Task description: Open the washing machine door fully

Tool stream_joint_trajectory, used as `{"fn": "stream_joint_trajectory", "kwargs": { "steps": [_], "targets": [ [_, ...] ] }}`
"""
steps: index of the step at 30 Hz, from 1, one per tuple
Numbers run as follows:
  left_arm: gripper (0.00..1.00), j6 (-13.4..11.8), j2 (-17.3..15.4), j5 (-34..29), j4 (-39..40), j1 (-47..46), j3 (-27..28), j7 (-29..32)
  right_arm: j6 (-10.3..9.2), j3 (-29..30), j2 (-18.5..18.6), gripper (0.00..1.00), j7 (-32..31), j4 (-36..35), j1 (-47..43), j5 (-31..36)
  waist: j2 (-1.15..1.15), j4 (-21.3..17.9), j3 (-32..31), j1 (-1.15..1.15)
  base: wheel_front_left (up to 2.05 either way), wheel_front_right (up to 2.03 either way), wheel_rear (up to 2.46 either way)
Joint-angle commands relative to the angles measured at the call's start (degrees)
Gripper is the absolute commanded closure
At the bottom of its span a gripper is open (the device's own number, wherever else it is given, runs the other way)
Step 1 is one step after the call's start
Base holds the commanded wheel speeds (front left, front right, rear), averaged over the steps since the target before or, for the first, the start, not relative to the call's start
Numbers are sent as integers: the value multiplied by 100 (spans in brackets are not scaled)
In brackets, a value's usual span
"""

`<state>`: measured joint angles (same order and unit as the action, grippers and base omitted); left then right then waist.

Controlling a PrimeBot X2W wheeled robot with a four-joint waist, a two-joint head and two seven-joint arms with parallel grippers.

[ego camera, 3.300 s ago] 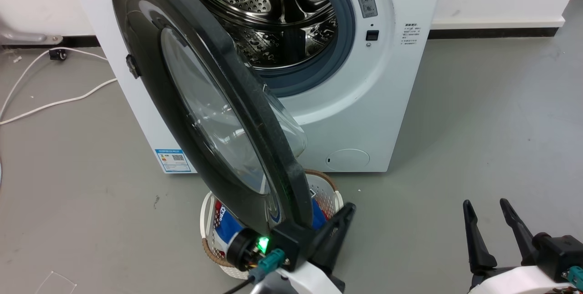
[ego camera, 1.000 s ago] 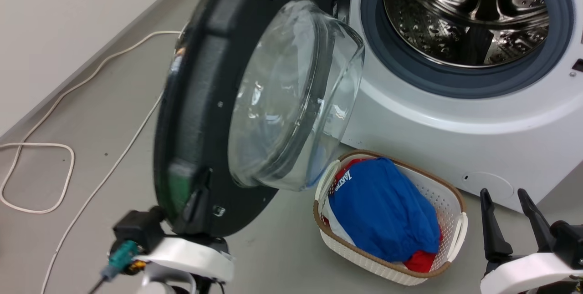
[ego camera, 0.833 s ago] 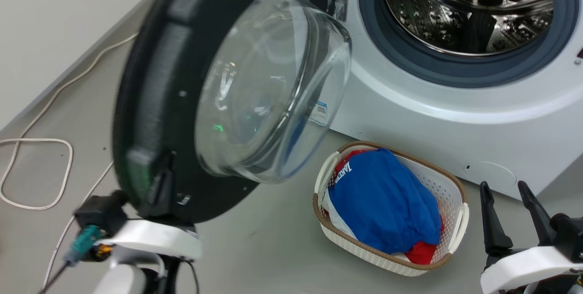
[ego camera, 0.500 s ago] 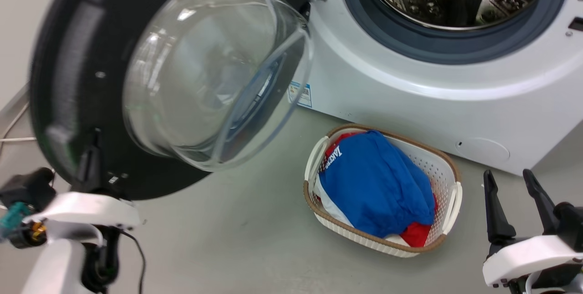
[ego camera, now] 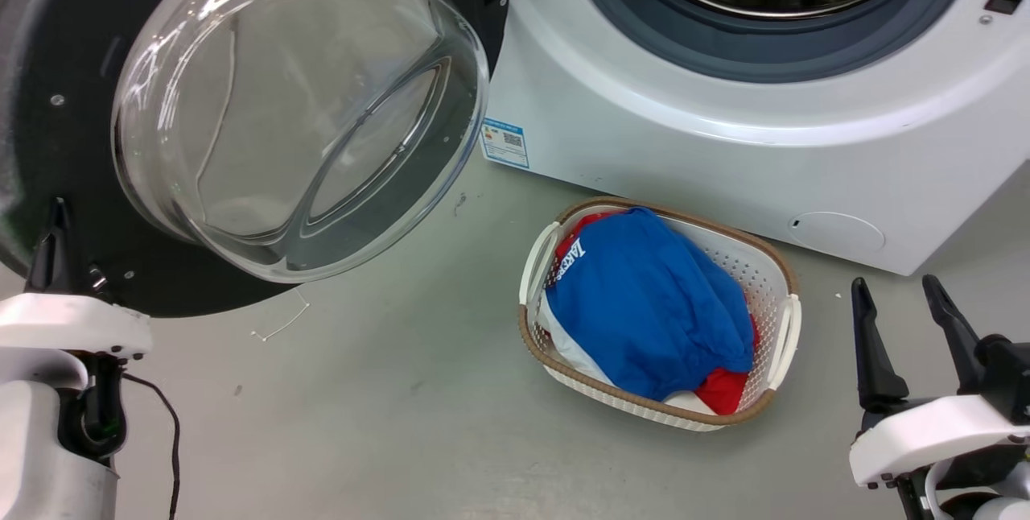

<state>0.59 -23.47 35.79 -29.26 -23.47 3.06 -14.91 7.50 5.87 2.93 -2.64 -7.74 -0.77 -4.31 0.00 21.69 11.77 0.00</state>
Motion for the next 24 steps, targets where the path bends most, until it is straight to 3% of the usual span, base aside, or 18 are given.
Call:
{"fn": "stream_joint_trajectory", "kwargs": {
  "steps": [1,11,24],
  "targets": [
    [100,29,-26,-58,-46,-55,86,-41,-1,-18,-10,0,15,15,67,2,0,-43,-25,0,0,0,0],
    [100,13,495,-763,620,791,396,-28,-1,-14,-10,0,211,296,-126,-216,0,-185,-475,0,0,0,0],
    [100,-23,1201,-1592,1800,2494,-256,-7,-1,-256,-10,0,425,674,-408,-447,0,-812,-1159,0,0,0,0]
  ]
}}
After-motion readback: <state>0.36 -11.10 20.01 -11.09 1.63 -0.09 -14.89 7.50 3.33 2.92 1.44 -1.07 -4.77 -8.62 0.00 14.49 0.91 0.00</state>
